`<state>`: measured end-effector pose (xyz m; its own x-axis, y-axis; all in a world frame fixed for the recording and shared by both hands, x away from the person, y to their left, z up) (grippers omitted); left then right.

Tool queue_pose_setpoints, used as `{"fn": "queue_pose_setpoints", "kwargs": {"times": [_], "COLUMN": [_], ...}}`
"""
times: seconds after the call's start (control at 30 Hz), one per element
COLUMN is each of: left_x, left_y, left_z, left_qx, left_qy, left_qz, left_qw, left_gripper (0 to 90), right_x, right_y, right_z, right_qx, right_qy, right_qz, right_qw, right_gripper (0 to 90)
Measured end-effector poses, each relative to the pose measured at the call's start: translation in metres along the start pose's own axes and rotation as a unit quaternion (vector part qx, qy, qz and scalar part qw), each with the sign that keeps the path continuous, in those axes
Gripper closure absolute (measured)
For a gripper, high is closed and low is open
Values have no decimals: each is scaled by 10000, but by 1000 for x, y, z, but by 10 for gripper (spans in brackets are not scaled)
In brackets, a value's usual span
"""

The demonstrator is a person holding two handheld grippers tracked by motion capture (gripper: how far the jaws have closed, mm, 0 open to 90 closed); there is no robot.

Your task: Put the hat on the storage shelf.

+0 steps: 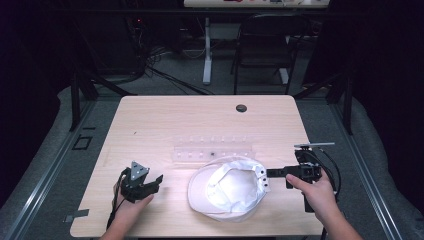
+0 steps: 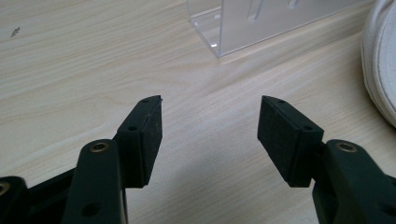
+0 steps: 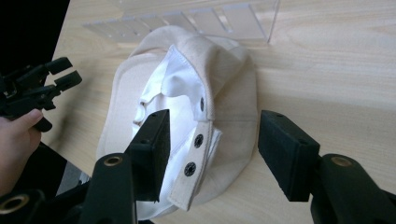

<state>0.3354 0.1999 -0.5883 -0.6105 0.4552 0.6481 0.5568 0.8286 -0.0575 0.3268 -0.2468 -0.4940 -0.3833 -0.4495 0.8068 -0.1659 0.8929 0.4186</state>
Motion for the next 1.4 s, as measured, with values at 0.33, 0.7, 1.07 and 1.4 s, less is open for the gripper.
{"fn": "queue_pose_setpoints", "kwargs": {"times": [0.33, 0.7, 1.07, 1.4], "left_x": [1, 0, 0, 0], "left_y": [0, 0, -1, -1], "left_z": [0, 0, 0, 0], "left_qx": [-3, -2, -1, -53], "left_qy": [-9, -1, -7, 13], "left_qz": [-5, -22, -19, -12], "left_qw": [10000, 10000, 10000, 10000], "left_gripper": [408, 408, 408, 408], "right_x": [0, -7, -16, -27], "right_y": [9, 12, 15, 22], "right_z": [-6, -13, -14, -10], "right_qx": [27, -157, -167, -174], "right_qy": [515, 1038, 1269, 1520], "right_qz": [-12, 64, 247, 280], "right_qw": [9987, 9945, 9915, 9878], "right_gripper": [429, 432, 438, 441]}}
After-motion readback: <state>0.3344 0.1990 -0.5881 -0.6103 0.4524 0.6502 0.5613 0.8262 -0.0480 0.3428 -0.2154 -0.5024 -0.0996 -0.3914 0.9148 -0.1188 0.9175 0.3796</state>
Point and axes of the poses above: each handheld gripper's, and its own axes: x roughly backward along the jaws, z roughly out of its underside, y roughly to its left, the point moved 4 cm from there along -x, roughly forward along the jaws, and after that the axes turned 8 degrees about z, right-handed, at the moved point
